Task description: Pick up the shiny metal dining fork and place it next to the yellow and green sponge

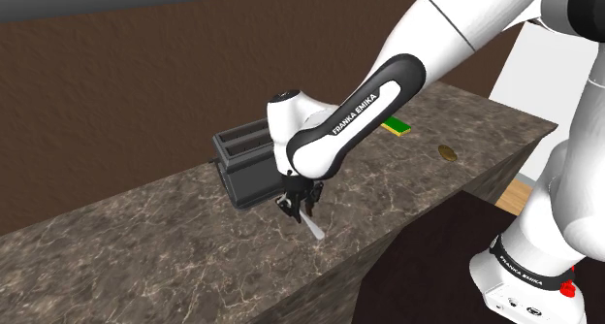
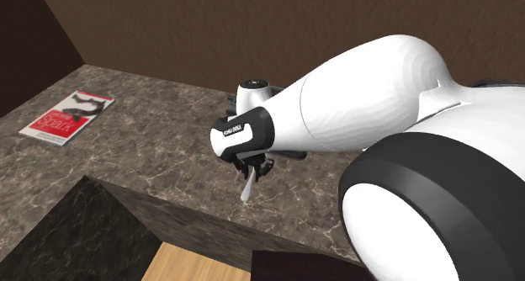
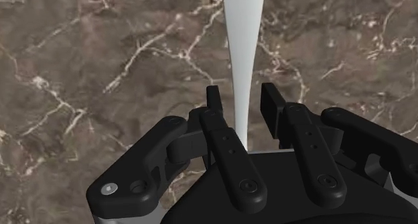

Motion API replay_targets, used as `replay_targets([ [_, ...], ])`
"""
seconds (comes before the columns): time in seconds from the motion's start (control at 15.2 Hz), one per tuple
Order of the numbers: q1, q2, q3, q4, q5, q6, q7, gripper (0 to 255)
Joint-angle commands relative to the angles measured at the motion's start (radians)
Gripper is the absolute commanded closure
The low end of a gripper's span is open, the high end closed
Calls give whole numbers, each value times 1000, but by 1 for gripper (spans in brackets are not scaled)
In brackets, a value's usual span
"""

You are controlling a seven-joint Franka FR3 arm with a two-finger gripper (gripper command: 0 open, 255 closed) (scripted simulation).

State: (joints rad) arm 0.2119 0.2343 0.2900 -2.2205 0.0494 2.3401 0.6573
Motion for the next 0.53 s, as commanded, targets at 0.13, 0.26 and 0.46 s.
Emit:
replay_targets([
  [0.13, -5, -45, 5, 6, 14, -51, -6, 255],
  [0.26, -6, -64, 6, 13, 19, -76, -8, 255],
  [0.46, -8, -92, 8, 24, 27, -113, -11, 255],
])
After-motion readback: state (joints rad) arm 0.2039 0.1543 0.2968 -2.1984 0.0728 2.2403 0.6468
